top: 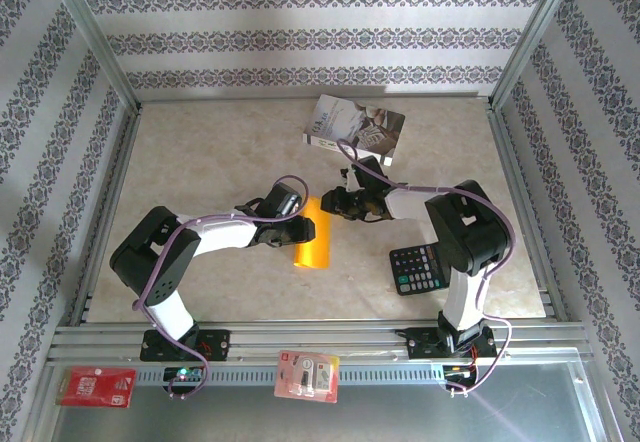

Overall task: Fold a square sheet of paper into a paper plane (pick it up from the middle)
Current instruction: First fold the square sheet of paper in half at the center of the table.

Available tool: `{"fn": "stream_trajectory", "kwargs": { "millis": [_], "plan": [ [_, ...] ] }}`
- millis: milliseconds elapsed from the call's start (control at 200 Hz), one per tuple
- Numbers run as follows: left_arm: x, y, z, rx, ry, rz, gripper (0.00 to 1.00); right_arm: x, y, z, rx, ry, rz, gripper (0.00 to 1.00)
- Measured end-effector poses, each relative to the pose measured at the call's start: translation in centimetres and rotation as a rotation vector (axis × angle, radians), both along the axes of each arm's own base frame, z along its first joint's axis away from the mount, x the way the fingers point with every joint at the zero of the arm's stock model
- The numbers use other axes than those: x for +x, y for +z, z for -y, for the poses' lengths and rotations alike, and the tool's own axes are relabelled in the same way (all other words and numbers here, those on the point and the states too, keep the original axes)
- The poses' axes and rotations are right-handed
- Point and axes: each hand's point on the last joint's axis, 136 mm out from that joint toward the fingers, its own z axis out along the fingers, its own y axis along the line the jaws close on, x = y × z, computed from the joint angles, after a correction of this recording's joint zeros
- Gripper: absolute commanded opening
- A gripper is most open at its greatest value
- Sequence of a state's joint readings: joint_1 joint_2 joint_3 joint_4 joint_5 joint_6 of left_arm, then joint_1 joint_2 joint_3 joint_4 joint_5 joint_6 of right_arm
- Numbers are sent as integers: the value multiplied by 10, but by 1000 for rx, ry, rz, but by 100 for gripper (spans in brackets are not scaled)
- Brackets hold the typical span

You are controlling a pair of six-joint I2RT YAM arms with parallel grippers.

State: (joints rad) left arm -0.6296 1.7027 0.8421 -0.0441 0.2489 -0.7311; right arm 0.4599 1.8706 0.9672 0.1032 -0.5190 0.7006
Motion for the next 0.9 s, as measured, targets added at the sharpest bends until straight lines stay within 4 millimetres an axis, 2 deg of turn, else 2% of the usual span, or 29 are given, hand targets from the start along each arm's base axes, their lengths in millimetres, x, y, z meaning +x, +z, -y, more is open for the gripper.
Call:
{"fn": "stream_trajectory", "kwargs": {
  "millis": [120, 260, 605, 899],
  "plan": [
    [0, 0, 0, 4, 17, -1, 39, 5, 12, 10, 16, -22, 26, 38],
    [1, -1, -1, 14, 39, 3, 40, 7, 13, 20, 14, -39, 32, 38],
    [1, -2, -1, 24, 80, 4, 40, 8, 12, 25, 11, -38, 36, 42],
    [1, -3, -1, 41, 109, 13, 39, 6, 21, 34, -6, -41, 73, 43]
  ]
}}
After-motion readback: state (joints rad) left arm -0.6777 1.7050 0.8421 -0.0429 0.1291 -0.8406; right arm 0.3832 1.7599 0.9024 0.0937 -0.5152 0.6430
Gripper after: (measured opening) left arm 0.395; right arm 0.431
